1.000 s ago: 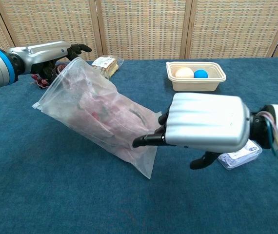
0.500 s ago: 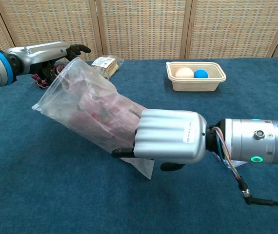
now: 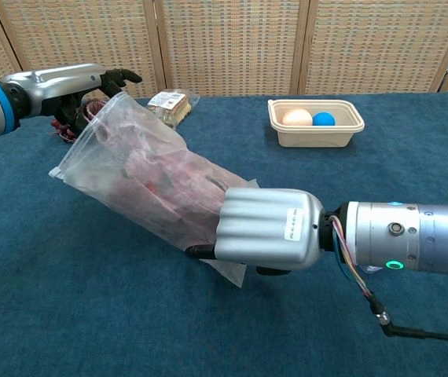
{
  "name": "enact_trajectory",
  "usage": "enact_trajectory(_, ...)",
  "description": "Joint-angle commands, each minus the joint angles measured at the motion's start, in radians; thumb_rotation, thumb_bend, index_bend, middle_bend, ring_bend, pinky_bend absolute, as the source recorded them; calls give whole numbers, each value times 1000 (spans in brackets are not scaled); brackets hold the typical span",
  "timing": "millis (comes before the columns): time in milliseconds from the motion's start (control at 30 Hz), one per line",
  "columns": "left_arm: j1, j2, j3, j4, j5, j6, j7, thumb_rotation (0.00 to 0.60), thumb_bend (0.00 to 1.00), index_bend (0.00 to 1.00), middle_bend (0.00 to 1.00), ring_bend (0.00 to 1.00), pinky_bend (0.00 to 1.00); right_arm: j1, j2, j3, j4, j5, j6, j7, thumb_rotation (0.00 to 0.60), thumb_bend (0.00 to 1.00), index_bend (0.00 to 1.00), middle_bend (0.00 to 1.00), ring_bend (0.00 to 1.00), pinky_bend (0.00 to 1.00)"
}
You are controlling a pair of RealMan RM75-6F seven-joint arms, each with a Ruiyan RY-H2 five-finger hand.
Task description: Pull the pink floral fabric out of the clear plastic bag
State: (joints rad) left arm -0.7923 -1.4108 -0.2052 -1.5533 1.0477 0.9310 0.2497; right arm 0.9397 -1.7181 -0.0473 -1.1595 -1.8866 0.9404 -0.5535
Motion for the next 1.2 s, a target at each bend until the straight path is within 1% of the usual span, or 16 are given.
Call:
enact_trajectory(33,1,2,1,1,5,-1,-8,600,405,678,0,0,0,1,-13,3,15,11,-13,-11,600,347,187,695,668,873)
enact_trajectory(267,3,3,3,4,14,-3,-26,600,405,678,0,0,0,3,-42,7,50,25,-18,-13,600,348,187,698,668,873)
enact_trajectory(633,6,1,8,17,16,-8,-42,600,405,677,0,0,0,3,-84,5,112,31,-5,-4,600,347,251,735,702,901)
enact_trajectory(767,7,1,8,20,18,-11,-51,600,405,677,0,0,0,3,-98,6,133,36,-3,1,600,349,257,741,705,903)
enact_trajectory(867,7,2,8,23,21,-13,-56,600,405,677,0,0,0,2,-110,6,148,39,1,7,600,388,267,746,706,903)
enact_trajectory(933,7,1,8,24,23,-14,-60,600,405,677,0,0,0,3,-119,7,158,42,4,13,600,441,278,748,707,903)
enact_trajectory(1000,7,1,9,26,25,-14,-60,600,405,677,0,0,0,3,-125,7,166,43,9,18,600,472,300,749,707,903)
enact_trajectory(1067,7,0,10,28,27,-14,-62,600,405,678,0,0,0,2,-129,6,171,43,13,21,600,493,329,750,708,903)
enact_trajectory(1200,7,-2,11,31,26,-16,-65,600,405,678,0,0,0,4,-133,4,179,44,17,28,600,507,338,751,708,903)
